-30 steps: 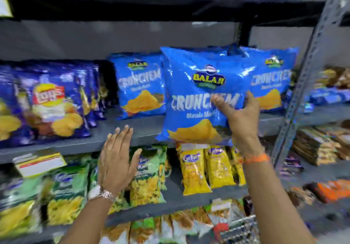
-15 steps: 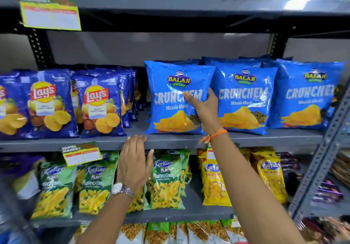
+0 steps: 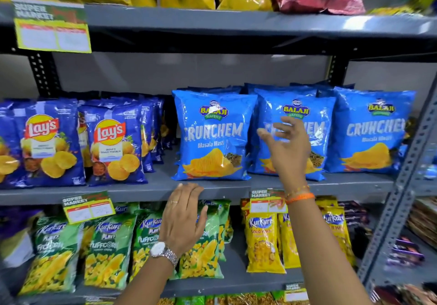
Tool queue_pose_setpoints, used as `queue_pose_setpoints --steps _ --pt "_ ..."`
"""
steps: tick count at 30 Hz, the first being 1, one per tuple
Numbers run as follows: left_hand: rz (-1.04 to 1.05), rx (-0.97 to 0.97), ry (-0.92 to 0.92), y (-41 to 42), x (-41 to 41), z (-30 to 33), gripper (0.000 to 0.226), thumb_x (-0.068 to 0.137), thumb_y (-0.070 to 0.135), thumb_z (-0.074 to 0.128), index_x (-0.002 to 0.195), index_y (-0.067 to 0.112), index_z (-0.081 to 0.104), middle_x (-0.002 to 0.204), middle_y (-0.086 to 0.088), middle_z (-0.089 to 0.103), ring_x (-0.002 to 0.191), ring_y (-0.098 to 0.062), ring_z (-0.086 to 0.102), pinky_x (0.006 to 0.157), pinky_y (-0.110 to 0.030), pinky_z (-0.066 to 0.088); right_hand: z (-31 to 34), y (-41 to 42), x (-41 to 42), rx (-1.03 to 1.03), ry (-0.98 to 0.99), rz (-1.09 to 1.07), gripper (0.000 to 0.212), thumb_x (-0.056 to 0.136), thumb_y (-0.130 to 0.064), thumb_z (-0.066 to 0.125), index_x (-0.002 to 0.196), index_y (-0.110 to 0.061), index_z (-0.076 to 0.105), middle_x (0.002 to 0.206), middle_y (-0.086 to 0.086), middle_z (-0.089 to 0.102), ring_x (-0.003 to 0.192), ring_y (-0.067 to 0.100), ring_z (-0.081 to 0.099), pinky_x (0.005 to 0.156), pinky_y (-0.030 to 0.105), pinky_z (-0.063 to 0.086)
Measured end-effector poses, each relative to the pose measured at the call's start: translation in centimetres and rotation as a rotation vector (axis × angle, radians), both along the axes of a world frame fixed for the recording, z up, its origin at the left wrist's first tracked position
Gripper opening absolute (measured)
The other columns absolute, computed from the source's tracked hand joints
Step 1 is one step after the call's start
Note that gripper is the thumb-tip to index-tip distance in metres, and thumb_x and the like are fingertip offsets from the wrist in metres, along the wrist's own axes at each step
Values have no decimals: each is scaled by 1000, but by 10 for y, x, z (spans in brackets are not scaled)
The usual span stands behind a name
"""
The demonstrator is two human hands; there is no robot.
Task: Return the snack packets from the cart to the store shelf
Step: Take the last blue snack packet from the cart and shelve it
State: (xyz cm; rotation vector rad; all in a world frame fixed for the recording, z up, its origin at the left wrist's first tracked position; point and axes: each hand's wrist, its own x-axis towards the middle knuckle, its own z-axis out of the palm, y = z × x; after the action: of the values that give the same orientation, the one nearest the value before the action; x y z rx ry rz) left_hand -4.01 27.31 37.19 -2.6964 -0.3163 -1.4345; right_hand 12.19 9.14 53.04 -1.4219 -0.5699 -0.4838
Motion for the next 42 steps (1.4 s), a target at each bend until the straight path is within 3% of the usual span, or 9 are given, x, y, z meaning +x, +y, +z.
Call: queue_pose_setpoints --steps 3,7,11,15,21,24,30,34,42 --pt "-66 -38 10 -4 10 -2 46 103 39 40 132 10 60 135 -8 61 128 -27 55 123 -34 25 -12 -34 19 105 -26 -291 49 68 -38 89 104 -24 61 106 -8 66 100 25 61 86 49 51" --pt "-97 -46 19 -10 21 2 48 104 40 35 131 10 62 132 -6 63 125 -26 57 122 -34 28 -28 -62 54 -16 29 -484 84 57 -61 86 122 -17 56 124 2 61 114 28 52 97 50 45" --pt "-82 -34 -4 -14 32 4 45 102 37 39 122 8 66 124 -8 67 116 -28 63 114 -39 37 -33 -65 80 -125 157 -266 91 59 -50 93 130 -15 48 125 2 58 119 27 52 100 47 48" --pt "-72 -25 -39 -13 36 3 52 105 41 30 120 8 67 121 -7 68 112 -26 62 110 -39 39 -22 -78 104 -26 358 165 84 65 -29 92 134 -9 48 121 5 66 104 22 68 82 37 59" --pt "-38 -37 -45 -14 38 1 54 104 42 28 117 8 69 119 -6 70 112 -22 60 117 -28 27 -12 -81 132 -74 317 473 79 56 -22 93 126 -15 59 113 2 75 102 21 75 74 28 63" --pt "-27 -52 -46 -14 38 1 54 104 42 28 117 8 68 119 -6 70 112 -22 60 120 -23 20 -6 -82 135 -125 227 501 52 76 5 79 120 -14 60 107 1 74 96 15 76 69 23 62" --pt "-26 5 -73 -14 39 -1 47 103 36 35 116 5 68 118 -9 70 114 -21 56 119 -25 23 -1 -85 148 -144 179 509 62 53 -22 89 109 -23 62 102 -3 76 89 11 76 73 30 64" --pt "-3 9 -111 -15 44 -5 40 98 31 44 115 4 68 116 -10 70 112 -25 59 116 -31 30 -7 -80 154 -137 171 503 55 63 -12 86 111 -23 61 106 0 75 95 16 75 77 33 64" --pt "-41 9 -119 -13 40 -4 48 103 36 35 117 3 67 119 -11 70 116 -23 58 117 -31 29 -15 -80 134 -81 155 252 97 62 -25 95 141 -27 39 131 3 59 118 19 60 92 29 55"
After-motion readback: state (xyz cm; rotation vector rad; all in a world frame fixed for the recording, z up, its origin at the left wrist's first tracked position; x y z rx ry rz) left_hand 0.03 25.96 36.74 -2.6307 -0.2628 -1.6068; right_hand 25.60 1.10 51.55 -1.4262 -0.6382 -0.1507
